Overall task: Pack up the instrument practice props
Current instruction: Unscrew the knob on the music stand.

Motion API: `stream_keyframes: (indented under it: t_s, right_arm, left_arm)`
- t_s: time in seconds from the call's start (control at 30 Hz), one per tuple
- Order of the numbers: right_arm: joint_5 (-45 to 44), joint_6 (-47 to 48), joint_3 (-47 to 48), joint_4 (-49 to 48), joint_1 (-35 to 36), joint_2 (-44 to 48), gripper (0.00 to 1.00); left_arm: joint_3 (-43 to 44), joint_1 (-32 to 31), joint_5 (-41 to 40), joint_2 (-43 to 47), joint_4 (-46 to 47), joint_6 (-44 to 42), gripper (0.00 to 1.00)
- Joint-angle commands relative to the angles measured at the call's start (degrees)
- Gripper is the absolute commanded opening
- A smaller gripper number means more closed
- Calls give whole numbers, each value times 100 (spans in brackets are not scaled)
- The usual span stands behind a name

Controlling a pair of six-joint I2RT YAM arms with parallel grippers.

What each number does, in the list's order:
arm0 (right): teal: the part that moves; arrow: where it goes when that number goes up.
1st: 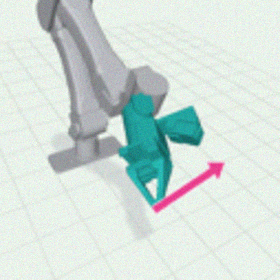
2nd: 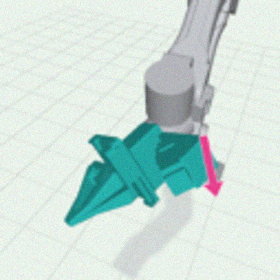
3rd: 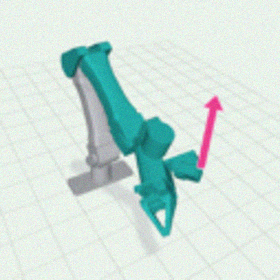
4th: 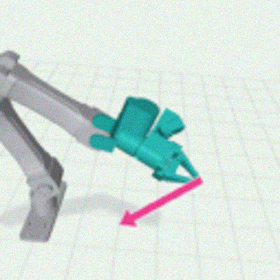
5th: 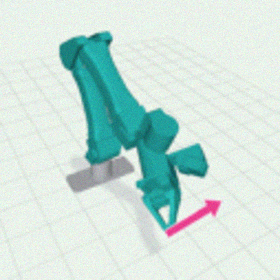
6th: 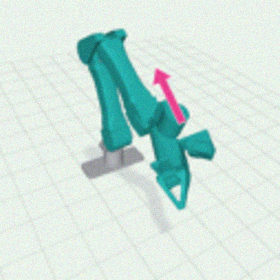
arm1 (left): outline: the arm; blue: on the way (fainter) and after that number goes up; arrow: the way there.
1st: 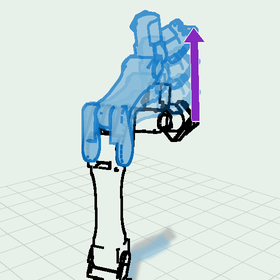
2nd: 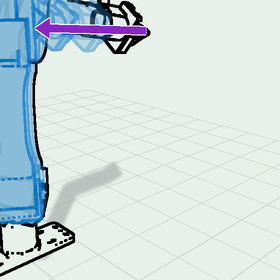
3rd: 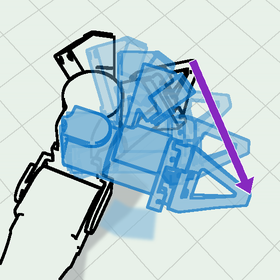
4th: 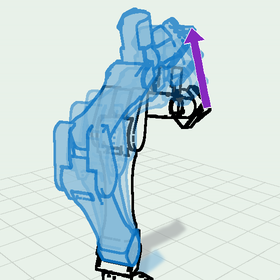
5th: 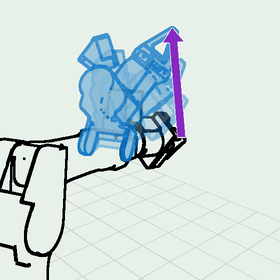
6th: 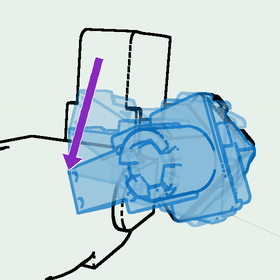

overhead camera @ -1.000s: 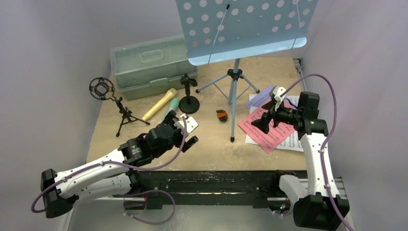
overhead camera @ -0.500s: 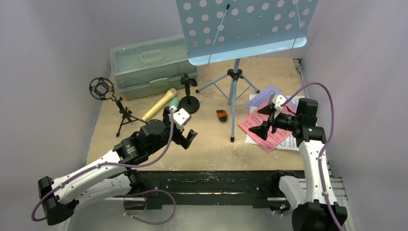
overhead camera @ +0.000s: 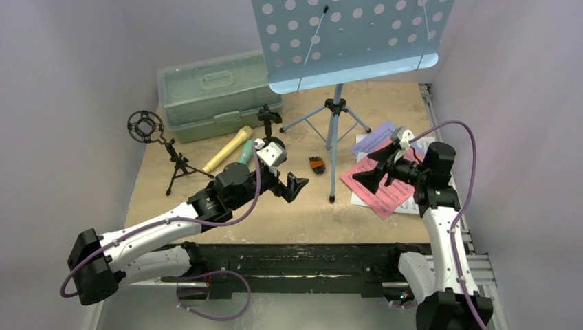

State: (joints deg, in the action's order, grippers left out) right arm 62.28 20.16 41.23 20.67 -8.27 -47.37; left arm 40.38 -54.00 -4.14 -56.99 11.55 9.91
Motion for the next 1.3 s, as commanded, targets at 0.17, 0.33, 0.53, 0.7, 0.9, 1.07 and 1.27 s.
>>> stream_keyframes:
  t_s: [0.17, 0.33, 0.53, 0.7, 0.9, 1.07, 1.27]
  right_arm:
    - [-1227, -6185, -470, -4375, -5, -625, 98]
    - [-1406, -8612, -286, -5909, 145, -1786, 91]
    - [-1838, -8920, 503, -5749, 730, -2658, 83]
    - [-2042, -9097, 736, -6043, 764, -2962, 73]
    - [-2270, -9155, 998, -5805, 781, -3348, 62]
    - [-2299, -9203, 1075, -5763, 783, -3520, 57]
    - [-2321, -9143, 1169, -5688, 783, -3604, 51]
  left_arm:
    - [284, 34, -786, 158, -1221, -615, 100]
    - [255, 38, -1629, 365, -2074, -1288, 100]
    - [-27, 36, -1810, 771, -1897, -1479, 100]
    - [-4, 38, -1889, 873, -2127, -1414, 100]
    - [5, 38, -1888, 944, -2160, -1413, 100]
    - [-2, 31, -1880, 983, -2182, -1387, 100]
    - [7, 37, -1855, 941, -2205, -1387, 100]
